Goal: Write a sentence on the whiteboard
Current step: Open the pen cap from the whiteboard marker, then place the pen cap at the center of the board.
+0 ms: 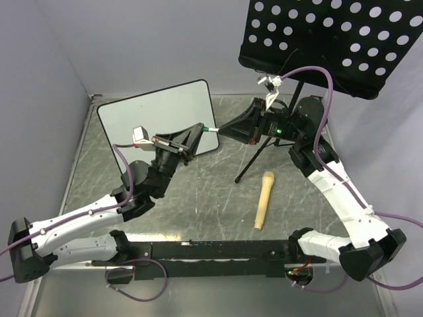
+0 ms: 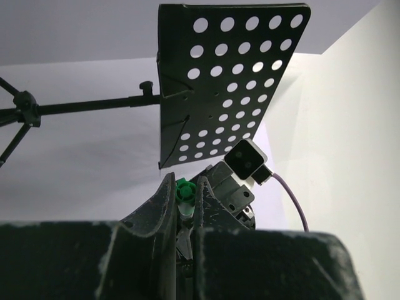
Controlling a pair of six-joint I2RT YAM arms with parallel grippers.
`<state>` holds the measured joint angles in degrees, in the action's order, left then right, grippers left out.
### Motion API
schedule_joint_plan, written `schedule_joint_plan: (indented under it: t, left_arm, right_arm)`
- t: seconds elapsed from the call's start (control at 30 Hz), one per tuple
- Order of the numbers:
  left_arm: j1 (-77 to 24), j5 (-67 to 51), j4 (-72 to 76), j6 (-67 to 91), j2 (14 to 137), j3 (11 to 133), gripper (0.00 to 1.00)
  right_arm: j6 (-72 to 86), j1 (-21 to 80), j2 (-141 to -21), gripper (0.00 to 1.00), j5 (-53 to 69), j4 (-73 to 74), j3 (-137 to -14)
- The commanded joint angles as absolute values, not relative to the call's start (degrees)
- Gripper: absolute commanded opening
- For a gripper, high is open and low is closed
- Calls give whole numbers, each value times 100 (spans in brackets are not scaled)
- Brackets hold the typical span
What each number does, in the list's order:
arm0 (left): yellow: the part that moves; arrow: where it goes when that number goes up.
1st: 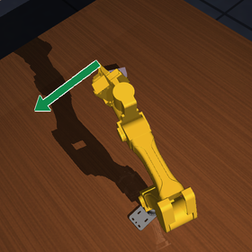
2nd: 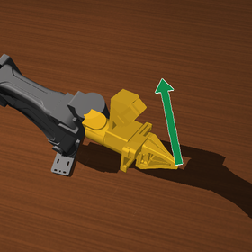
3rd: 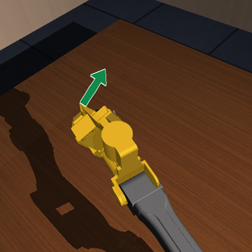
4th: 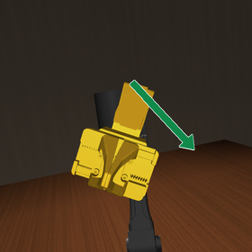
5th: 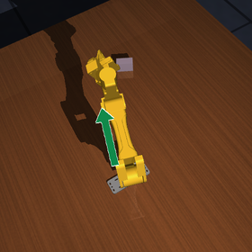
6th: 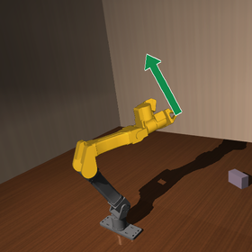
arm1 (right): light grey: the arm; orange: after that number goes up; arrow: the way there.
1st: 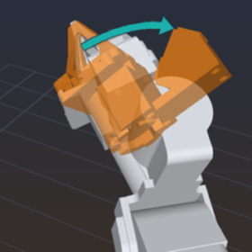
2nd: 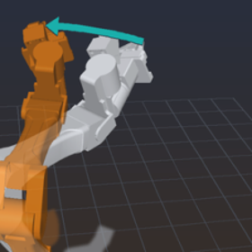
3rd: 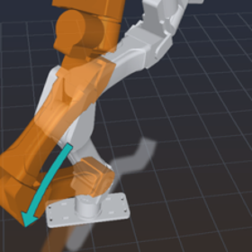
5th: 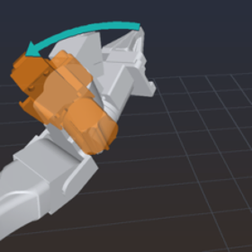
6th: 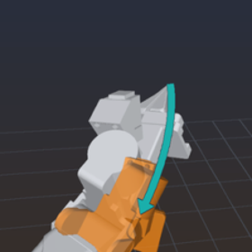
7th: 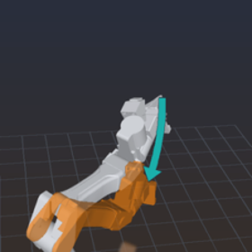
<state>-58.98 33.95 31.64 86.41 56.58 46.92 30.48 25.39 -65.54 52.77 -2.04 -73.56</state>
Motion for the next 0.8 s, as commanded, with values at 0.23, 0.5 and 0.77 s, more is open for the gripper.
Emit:
schedule_joint_plan:
  t: [0.23,0.5,0.77]
  left_arm:
    - [-5818,4148,3085,8973,5001,4342,1]
    - [-5713,4526,2726,9299,4580,4113,1]
    - [-5634,3774,108,9597,3964,3561,1]
  right_arm:
    - [2900,2470,-6073,0,5247,-642,-7146]
    - [2690,2452,-5872,0,5247,-519,-6926]
    - [1144,2391,-5608,0,4730,948,-6978]
